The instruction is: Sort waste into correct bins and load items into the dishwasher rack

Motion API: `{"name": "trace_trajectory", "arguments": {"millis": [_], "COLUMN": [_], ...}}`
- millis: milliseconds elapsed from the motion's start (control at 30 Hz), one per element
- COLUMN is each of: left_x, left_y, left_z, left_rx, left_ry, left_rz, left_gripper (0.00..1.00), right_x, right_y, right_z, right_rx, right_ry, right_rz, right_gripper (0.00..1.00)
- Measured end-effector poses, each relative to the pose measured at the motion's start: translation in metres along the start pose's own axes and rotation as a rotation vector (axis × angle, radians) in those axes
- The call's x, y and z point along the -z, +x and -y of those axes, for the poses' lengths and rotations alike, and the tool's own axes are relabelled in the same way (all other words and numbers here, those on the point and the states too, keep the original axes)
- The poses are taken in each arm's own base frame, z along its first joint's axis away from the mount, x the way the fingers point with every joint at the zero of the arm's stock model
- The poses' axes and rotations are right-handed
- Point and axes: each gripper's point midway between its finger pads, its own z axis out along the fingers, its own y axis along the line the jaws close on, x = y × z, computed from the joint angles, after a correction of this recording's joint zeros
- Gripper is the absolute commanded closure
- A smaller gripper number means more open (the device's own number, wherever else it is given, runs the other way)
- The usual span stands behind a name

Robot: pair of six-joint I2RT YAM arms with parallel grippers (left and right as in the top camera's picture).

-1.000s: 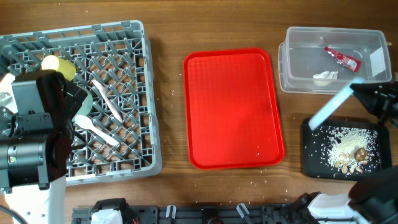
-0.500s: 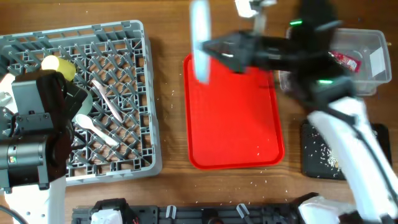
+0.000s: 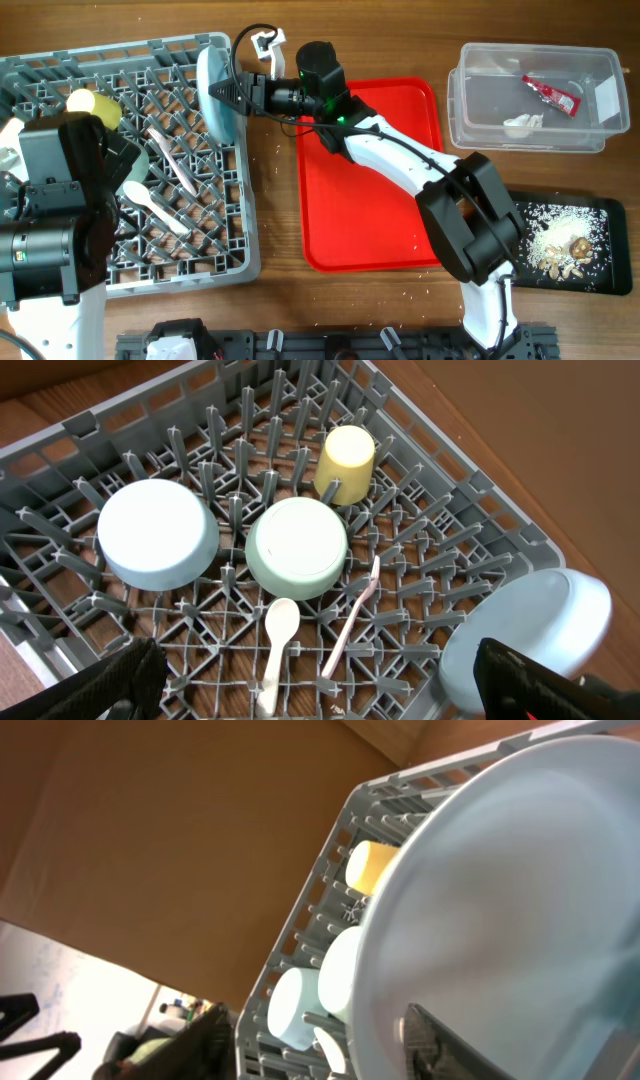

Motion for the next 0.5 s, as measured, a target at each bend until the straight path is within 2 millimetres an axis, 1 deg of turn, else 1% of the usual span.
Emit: {"name": "trace_trajectory", "arguments": {"millis": [33,67,100,133,167,200,233,267,300,333,367,400,433,467,500], "left_x": [0.000,0.000,0.000,0.000,0.000,0.000,0.000,0.000,0.000,0.000,0.000,0.000,0.000,0.000,0.000], "left_y": [0.000,0.000,0.000,0.000,0.000,0.000,0.000,0.000,0.000,0.000,0.000,0.000,0.000,0.000,0.000], "left_z": [0.000,0.000,0.000,0.000,0.000,0.000,0.000,0.000,0.000,0.000,0.000,0.000,0.000,0.000,0.000], "left_rx": [0.000,0.000,0.000,0.000,0.000,0.000,0.001,0.000,0.000,0.000,0.000,0.000,0.000,0.000,0.000], "left_ry": [0.000,0.000,-0.001,0.000,0.000,-0.001,0.001,0.000,-0.001,0.000,0.000,0.000,0.000,0.000,0.000], "left_rz": [0.000,0.000,0.000,0.000,0.000,-0.001,0.001,0.001,0.000,0.000,0.000,0.000,0.000,0.001,0.000], "left_gripper": [0.00,0.00,0.00,0.00,0.00,0.00,0.00,0.00,0.00,0.00,0.00,0.00,0.00,0.00,0.00], "right_x": [0.001,0.004,0.009,0.023,0.043,0.067,0.099,0.123,0.145,0.163,0.170,0.171,0.167,0.161,0.152], "right_y": [-0.001,-0.003,-0.005,-0.010,-0.020,-0.025,-0.031,-0.037,-0.039,-0.029,-0.011,0.010,0.025,0.038,0.057], "right_z": [0.001,0.003,0.006,0.009,0.010,0.014,0.017,0.015,0.017,0.022,0.037,0.052,0.063,0.071,0.082], "right_rx": [-0.012,-0.024,-0.040,-0.071,-0.090,-0.119,-0.132,-0.129,-0.124,-0.124,-0.127,-0.137,-0.131,-0.129,-0.119], "right_ry": [0.003,0.014,0.033,0.085,0.153,0.243,0.367,0.447,0.538,0.646,0.750,0.825,0.864,0.889,0.916], "right_rz": [0.001,0.002,-0.001,-0.007,0.005,0.010,0.028,0.053,0.071,0.056,0.009,-0.042,-0.083,-0.115,-0.169], "right_gripper": [0.32,0.26,0.14,0.07,0.04,0.05,0.05,0.09,0.15,0.25,0.50,0.61,0.71,0.79,0.93]}}
